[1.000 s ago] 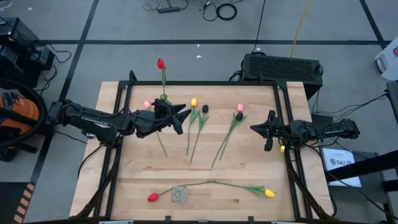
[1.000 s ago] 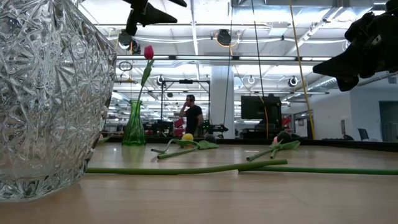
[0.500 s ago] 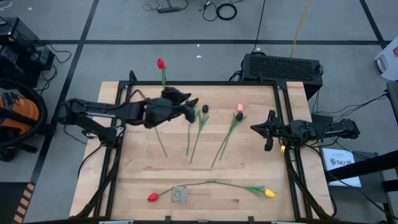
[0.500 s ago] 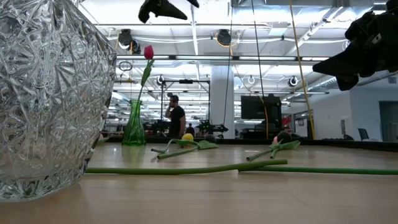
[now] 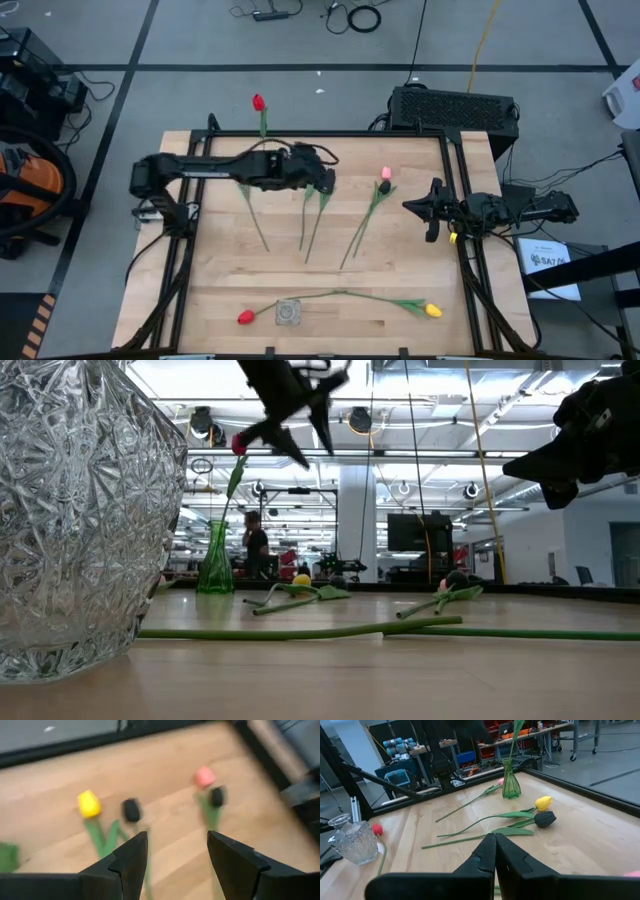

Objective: Sort flowers into vase by color
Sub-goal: Put the top yellow flower into the transparent vase

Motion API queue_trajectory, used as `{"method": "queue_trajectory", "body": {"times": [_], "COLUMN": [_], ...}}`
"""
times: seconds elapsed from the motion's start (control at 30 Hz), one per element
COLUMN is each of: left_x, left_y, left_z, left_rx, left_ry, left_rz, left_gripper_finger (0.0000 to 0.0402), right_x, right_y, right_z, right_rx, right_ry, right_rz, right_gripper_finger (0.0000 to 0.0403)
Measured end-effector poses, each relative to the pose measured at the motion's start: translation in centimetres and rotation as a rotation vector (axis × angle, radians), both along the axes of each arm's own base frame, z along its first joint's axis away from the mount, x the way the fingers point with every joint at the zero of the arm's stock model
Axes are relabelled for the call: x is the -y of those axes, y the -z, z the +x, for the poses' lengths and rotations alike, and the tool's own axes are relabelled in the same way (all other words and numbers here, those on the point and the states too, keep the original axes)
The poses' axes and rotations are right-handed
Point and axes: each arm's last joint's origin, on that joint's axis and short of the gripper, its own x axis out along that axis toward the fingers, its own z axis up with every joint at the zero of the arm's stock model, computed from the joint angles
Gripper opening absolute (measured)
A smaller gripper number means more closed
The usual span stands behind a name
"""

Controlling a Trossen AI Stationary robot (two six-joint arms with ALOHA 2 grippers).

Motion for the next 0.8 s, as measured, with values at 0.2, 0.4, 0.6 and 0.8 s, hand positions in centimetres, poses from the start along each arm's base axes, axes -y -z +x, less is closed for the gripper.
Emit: {"method": "queue_trajectory", "body": {"times": [0.2,0.4,0.6,0.8], "left_x": [-0.9,-1.4,-1.5,-1.9], "left_y": [4.6,9.6,13.0,14.7], "left_z": [1.9,1.8,2.6,2.8], "left_rx": [-0.123,-0.353,-0.434,-0.467], "left_ry": [-0.011,-0.1,-0.086,-0.099], "left_rz": [-0.081,-0.276,-0.352,-0.369], "left_gripper_finger": [0.0212,0.0212,0.0212,0.0212], "right_x": [0.0,0.0,0.0,0.0], "right_y": [0.0,0.0,0.0,0.0], "right_z": [0.0,0.0,0.0,0.0], "right_rx": [0.0,0.0,-0.001,-0.001], "right_ry": [0.0,-0.002,-0.003,-0.003], "right_rz": [0.0,0.001,0.001,0.001], "right_gripper_finger": [0.0,0.0,0.0,0.0]}}
